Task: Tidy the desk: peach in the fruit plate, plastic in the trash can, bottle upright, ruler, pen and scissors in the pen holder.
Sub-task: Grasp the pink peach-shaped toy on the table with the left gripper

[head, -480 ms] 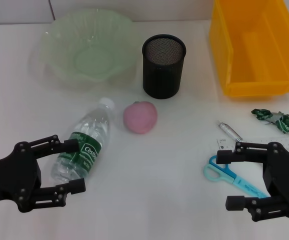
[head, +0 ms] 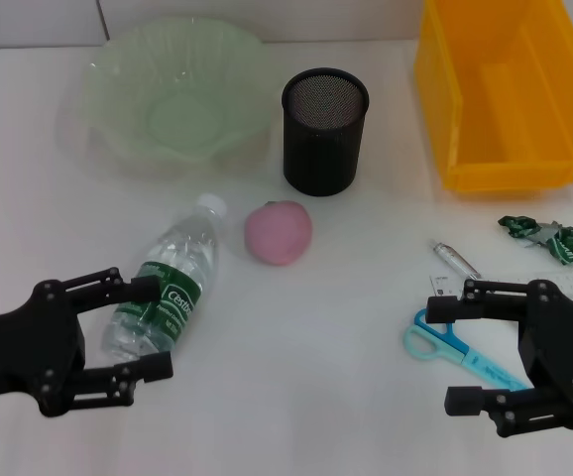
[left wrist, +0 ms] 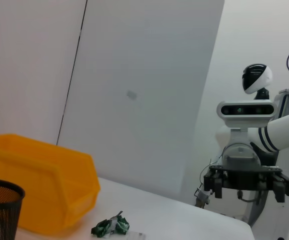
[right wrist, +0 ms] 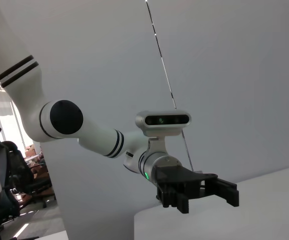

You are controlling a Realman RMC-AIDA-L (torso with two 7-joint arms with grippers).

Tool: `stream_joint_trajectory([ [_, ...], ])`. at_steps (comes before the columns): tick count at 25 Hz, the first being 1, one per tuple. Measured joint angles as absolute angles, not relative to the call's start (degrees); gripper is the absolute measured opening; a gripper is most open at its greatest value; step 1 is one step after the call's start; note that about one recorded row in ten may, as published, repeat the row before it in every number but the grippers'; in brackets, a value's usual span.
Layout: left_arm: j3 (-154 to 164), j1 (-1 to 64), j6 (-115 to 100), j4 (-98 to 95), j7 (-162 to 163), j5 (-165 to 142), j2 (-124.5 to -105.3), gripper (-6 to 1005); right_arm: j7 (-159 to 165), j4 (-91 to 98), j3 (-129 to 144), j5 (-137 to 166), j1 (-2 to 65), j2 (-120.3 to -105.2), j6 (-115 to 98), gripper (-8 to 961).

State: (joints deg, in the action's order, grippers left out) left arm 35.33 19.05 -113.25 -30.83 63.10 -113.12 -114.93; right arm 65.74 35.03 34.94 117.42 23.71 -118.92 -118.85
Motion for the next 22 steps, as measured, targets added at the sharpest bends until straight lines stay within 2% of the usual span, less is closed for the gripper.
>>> stream_joint_trajectory([
  [5,35.46,21.14,-111.15,-36.38,70.97,-113.36,-115.75,813,65.74,35.04,34.63,117.60,23.02,-118.72,-116.19,815],
  [9,37.51,25.18,-109.92,-46.72,82.32,-116.49,-117.71,813,65.72,35.01,34.14,118.17,21.68,-118.45,-115.11,815],
  [10,40.14,28.13,-108.11,-51.50,88.72,-119.35,-118.43,813,65.47,35.16,33.12,118.38,20.57,-118.42,-114.76,815],
  [11,40.14,28.13,-108.11,-51.50,88.72,-119.35,-118.43,813,65.47,35.16,33.12,118.38,20.57,-118.42,-114.76,815],
  [15,50.08,36.35,-100.77,-55.16,99.72,-123.53,-118.44,813,65.27,35.33,29.67,119.02,18.45,-118.27,-113.10,815],
  [20,60.22,42.33,-91.96,-56.35,106.58,-127.21,-118.64,812,65.23,35.32,27.78,120.17,17.59,-118.21,-111.75,814],
  [22,60.22,42.33,-91.96,-56.35,106.58,-127.21,-118.64,812,65.22,35.33,27.55,120.39,17.36,-118.20,-111.57,814],
])
